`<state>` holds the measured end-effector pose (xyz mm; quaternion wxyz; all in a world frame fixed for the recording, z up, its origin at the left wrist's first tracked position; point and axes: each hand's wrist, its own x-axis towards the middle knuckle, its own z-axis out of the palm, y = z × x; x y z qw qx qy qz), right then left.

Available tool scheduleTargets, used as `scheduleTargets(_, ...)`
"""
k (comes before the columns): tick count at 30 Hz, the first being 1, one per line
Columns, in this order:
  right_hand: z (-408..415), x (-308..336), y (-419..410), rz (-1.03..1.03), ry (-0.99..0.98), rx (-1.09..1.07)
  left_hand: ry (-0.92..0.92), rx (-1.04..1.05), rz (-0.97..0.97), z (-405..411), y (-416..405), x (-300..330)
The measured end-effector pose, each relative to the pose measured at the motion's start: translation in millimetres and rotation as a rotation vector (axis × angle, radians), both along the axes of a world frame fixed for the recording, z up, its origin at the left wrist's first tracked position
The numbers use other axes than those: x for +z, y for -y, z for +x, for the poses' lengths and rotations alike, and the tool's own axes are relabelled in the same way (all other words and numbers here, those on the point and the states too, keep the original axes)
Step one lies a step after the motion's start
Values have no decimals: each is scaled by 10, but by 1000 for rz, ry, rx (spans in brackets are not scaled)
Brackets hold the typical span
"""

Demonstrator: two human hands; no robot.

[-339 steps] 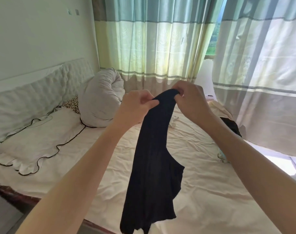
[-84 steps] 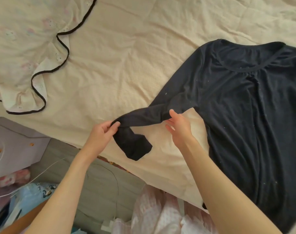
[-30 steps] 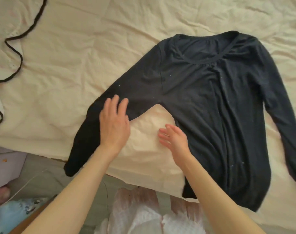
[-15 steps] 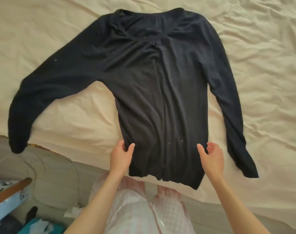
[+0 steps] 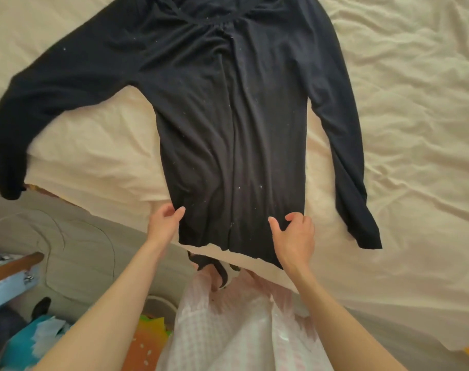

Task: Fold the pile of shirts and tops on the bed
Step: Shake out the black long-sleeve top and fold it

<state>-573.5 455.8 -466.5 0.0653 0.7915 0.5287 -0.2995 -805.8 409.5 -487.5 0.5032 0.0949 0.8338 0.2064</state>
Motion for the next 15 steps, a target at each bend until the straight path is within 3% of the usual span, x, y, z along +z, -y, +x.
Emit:
scheduleTargets(3, -83, -99, 30, 4, 47, -8, 14, 14, 6, 3, 47, -97)
scheduleTargets(9, 8, 16, 99, 56, -116, -206, 60, 357, 179, -128, 412, 97)
scheduleTargets(15, 139, 445, 245, 48, -303, -394, -151, 232, 265, -453, 681, 405)
